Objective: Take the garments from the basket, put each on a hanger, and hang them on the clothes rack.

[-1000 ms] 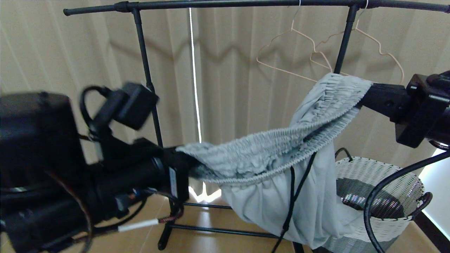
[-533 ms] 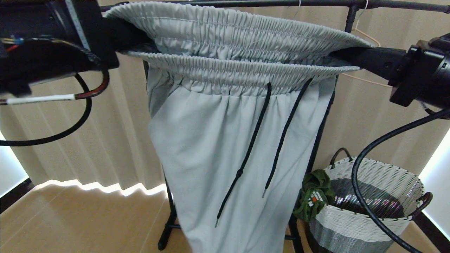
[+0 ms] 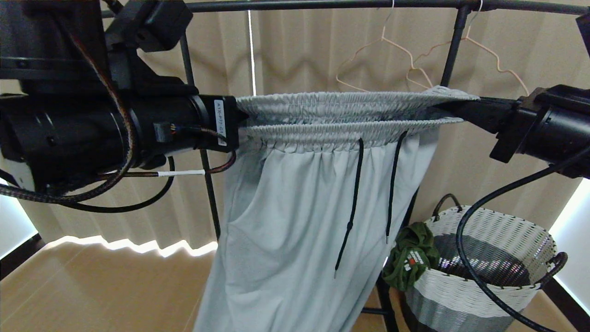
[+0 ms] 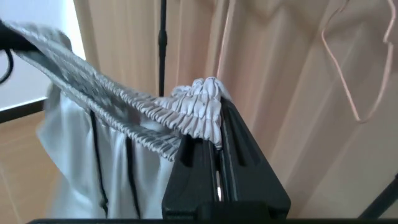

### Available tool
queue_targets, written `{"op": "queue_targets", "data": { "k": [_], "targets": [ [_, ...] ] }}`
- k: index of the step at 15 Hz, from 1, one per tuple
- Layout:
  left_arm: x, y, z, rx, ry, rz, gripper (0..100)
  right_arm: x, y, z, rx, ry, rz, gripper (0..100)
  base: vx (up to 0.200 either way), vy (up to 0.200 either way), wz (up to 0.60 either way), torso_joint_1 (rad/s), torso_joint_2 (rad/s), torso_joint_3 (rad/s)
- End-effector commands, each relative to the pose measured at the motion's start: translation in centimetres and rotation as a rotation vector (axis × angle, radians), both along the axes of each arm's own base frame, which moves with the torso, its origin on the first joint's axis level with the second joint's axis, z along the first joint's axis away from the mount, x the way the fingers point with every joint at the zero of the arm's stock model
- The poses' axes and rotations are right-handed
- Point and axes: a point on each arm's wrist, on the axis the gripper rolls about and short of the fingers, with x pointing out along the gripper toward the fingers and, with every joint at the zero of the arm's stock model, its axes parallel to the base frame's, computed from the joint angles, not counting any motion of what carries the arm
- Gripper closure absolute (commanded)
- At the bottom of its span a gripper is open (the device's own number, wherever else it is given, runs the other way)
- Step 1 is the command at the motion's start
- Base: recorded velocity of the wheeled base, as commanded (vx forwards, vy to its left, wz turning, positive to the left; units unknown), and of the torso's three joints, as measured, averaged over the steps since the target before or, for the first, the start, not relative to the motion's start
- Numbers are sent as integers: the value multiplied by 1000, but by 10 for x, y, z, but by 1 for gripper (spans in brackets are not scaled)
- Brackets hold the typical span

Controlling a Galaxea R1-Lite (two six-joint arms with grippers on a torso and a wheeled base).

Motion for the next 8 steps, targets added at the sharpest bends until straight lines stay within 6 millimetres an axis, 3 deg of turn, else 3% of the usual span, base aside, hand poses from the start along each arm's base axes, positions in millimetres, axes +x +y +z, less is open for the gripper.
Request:
{"op": "queue_targets", "data": {
  "k": [1, 5, 8],
  "targets": [
    [4, -2, -5, 12, 13, 4, 100, 11, 2, -6, 0, 0, -23, 100, 0, 0, 0, 0, 0, 0],
    [-13, 9, 5, 44, 53, -28, 100, 21, -7, -4, 7, -25, -102, 100, 0, 0, 0, 0, 0, 0],
    [-15, 10, 11, 29, 50, -71, 100, 21, -9, -3, 8, -26, -111, 100, 0, 0, 0, 0, 0, 0]
  ]
}}
